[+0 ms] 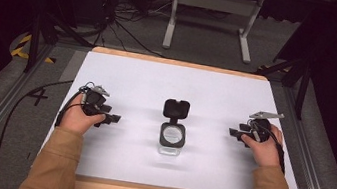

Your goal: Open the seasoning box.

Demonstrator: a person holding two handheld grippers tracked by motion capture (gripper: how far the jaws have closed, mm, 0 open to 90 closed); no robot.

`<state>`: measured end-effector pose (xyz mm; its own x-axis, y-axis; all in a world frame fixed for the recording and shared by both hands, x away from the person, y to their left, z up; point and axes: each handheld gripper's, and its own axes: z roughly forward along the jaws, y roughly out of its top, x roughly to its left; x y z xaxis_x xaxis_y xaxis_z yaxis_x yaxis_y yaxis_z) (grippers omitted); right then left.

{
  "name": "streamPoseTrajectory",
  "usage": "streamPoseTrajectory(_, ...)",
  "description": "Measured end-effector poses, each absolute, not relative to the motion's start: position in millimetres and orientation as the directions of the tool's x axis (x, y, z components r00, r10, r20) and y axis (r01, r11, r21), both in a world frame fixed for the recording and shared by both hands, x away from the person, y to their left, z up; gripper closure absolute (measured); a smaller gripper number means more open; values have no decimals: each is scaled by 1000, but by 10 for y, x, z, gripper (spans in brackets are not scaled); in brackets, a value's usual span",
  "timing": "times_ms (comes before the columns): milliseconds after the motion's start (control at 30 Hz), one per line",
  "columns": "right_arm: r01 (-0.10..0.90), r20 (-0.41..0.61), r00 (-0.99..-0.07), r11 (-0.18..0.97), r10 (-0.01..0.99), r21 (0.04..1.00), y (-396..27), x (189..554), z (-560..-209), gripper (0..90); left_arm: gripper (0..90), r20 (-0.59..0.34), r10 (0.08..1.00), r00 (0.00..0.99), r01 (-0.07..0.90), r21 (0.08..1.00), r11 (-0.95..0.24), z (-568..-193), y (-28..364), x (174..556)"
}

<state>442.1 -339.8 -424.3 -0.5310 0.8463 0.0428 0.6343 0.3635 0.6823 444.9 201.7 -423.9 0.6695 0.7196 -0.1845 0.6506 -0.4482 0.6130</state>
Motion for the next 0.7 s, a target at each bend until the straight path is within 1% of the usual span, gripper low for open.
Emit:
streamPoseTrajectory(267, 615, -16, -551, 420, 834, 667, -3345, 4434, -4328, 428, 367, -167, 714, 680, 643, 605, -470, -4299, 1978, 4457)
streamPoseTrajectory(433, 612, -27, -551, 425, 834, 667, -3323, 4423, -4331, 419, 345, -136, 705, 696, 625, 598, -502, -4310, 1927, 4452)
streamPoseTrajectory(467, 610, -27, -552, 426, 833, 668, -3319, 4422, -4331, 419, 333, -142, 709, 690, 632, 596, -495, -4309, 1916, 4444)
streamPoseTrajectory(700, 600, -27, -565, 433, 825, 672, -3275, 4407, -4299, 420, 323, -141, 707, 693, 626, 605, -493, -4236, 1877, 4421)
